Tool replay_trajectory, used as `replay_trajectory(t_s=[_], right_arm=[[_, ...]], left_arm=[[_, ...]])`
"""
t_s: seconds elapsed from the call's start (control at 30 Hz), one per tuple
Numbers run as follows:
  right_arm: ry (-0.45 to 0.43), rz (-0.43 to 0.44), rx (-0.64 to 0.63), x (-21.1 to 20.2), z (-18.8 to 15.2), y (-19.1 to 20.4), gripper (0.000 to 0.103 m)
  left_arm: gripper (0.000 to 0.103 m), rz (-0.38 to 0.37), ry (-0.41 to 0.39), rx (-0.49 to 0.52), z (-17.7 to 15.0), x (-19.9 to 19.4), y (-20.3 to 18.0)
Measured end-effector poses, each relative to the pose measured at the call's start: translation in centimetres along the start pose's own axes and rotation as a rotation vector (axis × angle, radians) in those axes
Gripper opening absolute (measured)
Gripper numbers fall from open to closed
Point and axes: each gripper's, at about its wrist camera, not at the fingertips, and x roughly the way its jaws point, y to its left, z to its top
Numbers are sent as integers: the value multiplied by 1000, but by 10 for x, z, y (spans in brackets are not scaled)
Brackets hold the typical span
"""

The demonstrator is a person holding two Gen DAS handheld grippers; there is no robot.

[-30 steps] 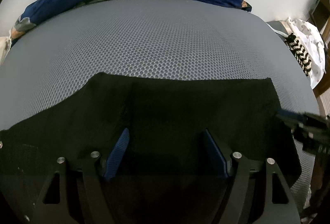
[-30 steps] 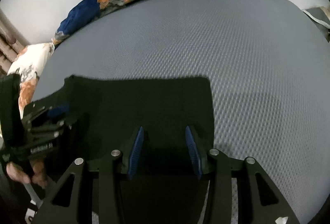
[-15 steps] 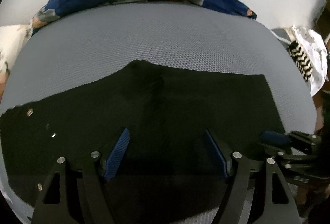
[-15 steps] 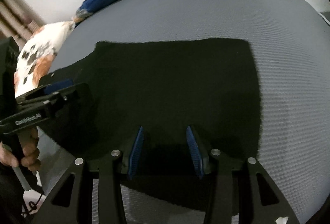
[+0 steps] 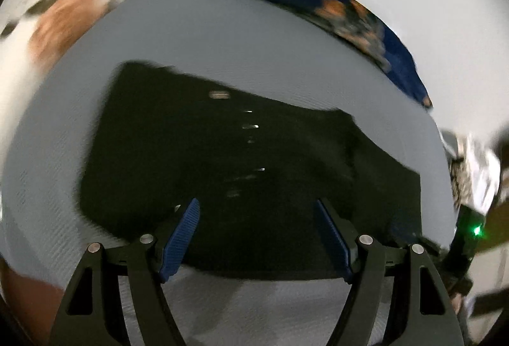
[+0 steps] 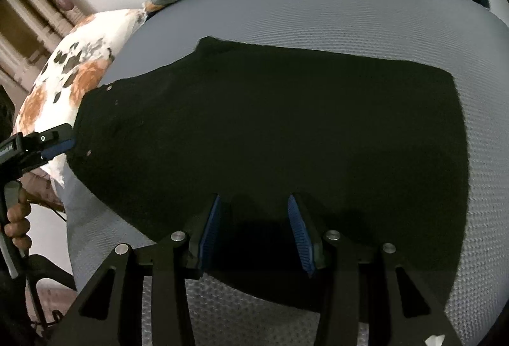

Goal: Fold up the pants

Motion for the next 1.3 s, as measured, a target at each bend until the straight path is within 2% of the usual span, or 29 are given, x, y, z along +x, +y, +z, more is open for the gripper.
replay_trajectory(t_s=[0.17,0.3,0.43,0.53,0.63,0.73,1.07,1.3], right_arm=[[21,35,-30,11,4,20,43],[26,46,-48,18,7,35,55],[40,71,-39,22,11,44,65],[52,75,-34,24,13,47,65],[57,69,-30,25,13,48,65],[59,66,-17,26,14,48,67],[59,43,-14,29,14,53,72],[52,46,-1,29,13,51,73]], left_arm=[[74,-13,-28,-137,-2,-28,62],[74,-41,-21,-238,-9,-36,100],[74,-107,24,-325,-17,-26,127],[74,-172,74,-400,-23,-12,146],[74,-206,105,-451,-24,1,158],[74,-251,110,-473,-24,9,165],[74,-354,3,-453,-13,16,174],[76,-406,25,-439,-1,19,185]])
